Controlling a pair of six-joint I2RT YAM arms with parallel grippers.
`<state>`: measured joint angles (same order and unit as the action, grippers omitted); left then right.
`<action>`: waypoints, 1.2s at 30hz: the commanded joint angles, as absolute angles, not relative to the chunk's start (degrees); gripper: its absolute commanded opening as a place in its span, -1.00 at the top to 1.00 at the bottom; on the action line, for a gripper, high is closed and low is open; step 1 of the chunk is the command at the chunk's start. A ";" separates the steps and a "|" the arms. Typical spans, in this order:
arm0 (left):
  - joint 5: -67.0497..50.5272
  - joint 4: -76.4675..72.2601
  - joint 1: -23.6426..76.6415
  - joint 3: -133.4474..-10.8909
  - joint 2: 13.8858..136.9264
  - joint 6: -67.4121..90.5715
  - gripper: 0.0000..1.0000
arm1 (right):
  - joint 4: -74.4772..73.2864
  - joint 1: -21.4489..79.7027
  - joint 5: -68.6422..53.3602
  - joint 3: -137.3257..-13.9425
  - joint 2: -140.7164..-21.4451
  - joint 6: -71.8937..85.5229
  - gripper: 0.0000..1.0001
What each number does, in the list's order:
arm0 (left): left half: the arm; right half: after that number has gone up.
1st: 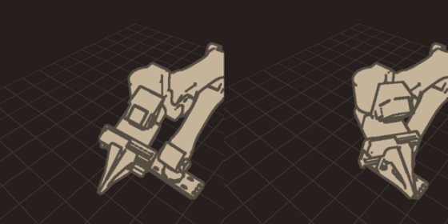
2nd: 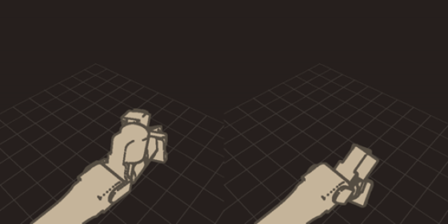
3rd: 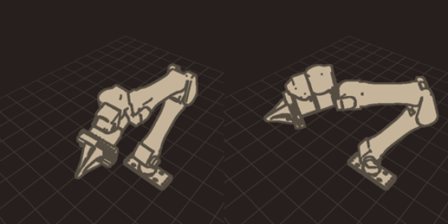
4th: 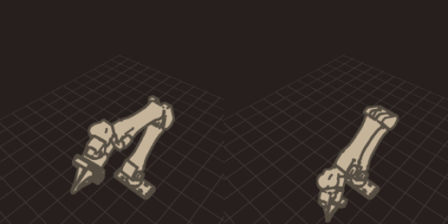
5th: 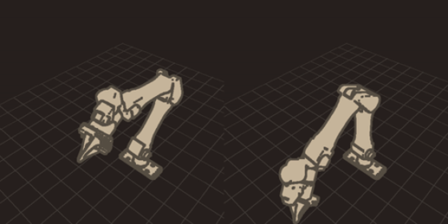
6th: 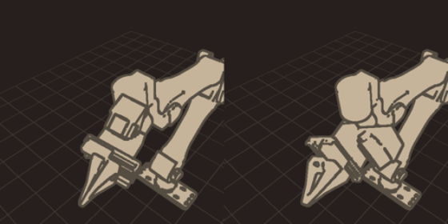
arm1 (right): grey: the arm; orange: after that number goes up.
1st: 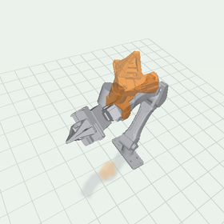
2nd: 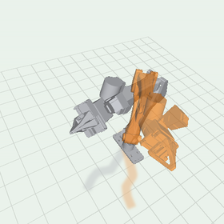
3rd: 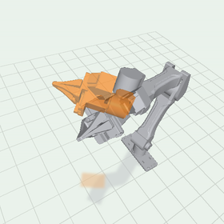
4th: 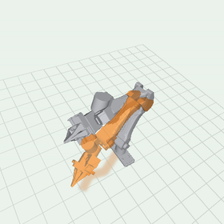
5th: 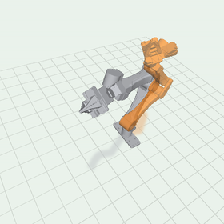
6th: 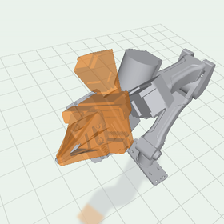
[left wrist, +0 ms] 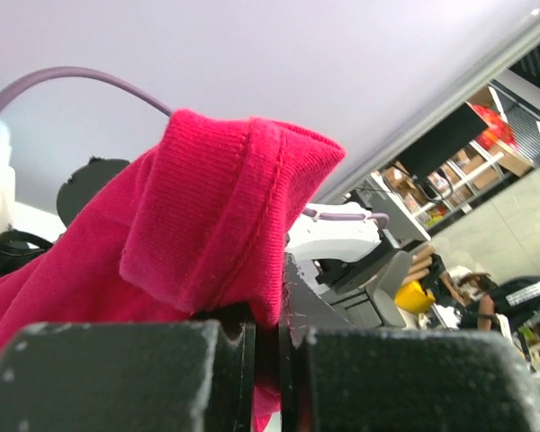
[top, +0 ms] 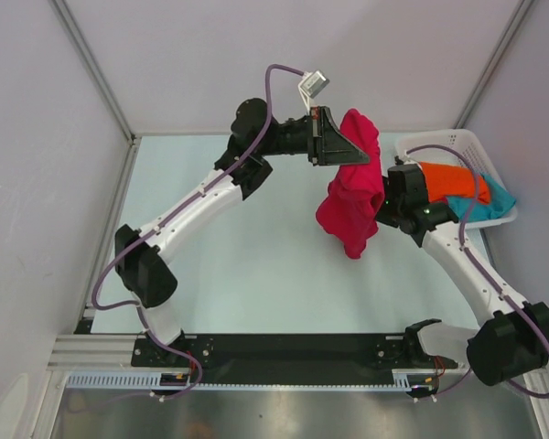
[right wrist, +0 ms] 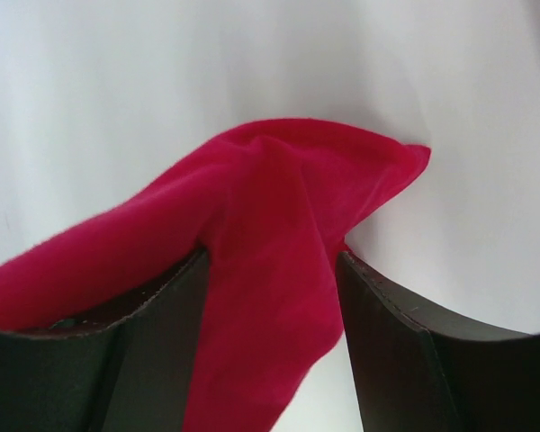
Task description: Fold and stack the t-shirts
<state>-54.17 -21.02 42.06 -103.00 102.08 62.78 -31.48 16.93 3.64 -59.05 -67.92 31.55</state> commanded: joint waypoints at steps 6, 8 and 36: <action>-47.03 -11.54 36.57 -102.31 93.26 53.19 1.00 | -31.72 22.93 7.99 -62.23 -65.13 31.64 -0.31; -40.28 -0.70 34.99 -103.35 92.64 47.85 1.00 | -32.69 24.34 8.70 -61.62 -63.11 31.73 -0.32; -2.29 34.45 24.08 -84.03 90.44 34.19 1.00 | -18.54 37.00 7.65 -70.30 -101.59 29.89 -0.47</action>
